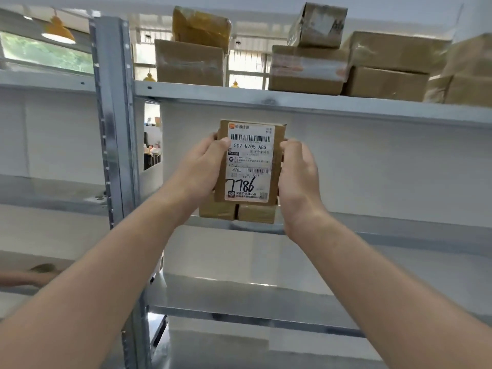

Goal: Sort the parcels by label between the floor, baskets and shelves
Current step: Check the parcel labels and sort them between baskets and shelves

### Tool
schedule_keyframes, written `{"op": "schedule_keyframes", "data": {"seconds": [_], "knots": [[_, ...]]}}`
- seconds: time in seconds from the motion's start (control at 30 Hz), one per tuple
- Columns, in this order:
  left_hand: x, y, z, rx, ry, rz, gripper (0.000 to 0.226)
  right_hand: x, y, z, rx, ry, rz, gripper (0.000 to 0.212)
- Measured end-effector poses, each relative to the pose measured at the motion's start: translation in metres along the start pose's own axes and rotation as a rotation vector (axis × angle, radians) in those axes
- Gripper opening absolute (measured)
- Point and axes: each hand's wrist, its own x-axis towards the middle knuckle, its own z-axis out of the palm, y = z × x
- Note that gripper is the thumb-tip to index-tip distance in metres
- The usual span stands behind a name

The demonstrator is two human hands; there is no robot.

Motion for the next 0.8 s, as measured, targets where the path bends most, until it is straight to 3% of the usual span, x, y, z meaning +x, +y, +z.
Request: {"op": "schedule_keyframes", "data": {"seconds": [0.37,0.5,0.8], "knots": [[0.051,0.005,0.018,-0.186,-0.266,0.077,0.033,-0.001,-0.02,0.0,-0.137,0.365,-0.105,0.03],[0.051,0.012,0.048,-0.265,-0.404,0.021,0.035,-0.013,-0.03,-0.022,-0.171,0.534,-0.139,0.028],[0.001,0.071,0.146,-0.433,-0.667,0.152,0.033,-0.073,-0.086,-0.114,-0.363,0.779,-0.195,0.056]]}}
